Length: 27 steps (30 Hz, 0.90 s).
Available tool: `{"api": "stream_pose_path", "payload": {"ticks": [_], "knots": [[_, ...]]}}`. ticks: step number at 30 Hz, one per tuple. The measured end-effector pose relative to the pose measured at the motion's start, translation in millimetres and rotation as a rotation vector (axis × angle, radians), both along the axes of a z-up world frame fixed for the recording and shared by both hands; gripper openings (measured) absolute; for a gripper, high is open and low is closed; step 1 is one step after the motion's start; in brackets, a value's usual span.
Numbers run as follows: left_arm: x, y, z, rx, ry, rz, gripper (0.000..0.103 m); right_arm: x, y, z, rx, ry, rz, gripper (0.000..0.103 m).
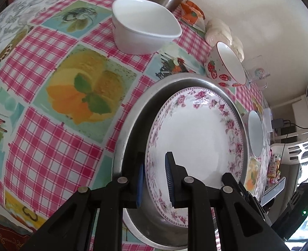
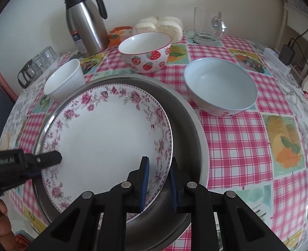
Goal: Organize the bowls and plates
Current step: 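Lower the rose-rimmed plate into the steel basin with both grippers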
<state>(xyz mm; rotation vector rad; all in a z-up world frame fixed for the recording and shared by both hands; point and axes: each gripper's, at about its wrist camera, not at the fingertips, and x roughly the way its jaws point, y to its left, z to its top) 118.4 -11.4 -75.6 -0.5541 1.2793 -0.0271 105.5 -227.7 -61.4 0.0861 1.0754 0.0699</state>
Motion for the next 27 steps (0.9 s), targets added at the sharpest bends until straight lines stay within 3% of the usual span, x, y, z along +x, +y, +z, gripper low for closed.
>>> {"api": "stream_pose_path", "payload": {"ticks": [6, 21, 27], "knots": [[1.7, -9.8, 1.3, 0.031, 0.002, -0.043, 0.021, -1.3, -3.1, 4.3, 0.007, -0.019, -0.016, 0.021], [3.6, -14.2, 0.6, 0.009, 0.011, -0.068, 0.022, -4.2, -10.2, 11.6, 0.008, -0.055, -0.046, 0.021], [1.3, -15.6, 15.5, 0.067, -0.045, -0.074, 0.029, -6.4, -8.5, 16.5, -0.016, -0.082, -0.044, 0.021]]}}
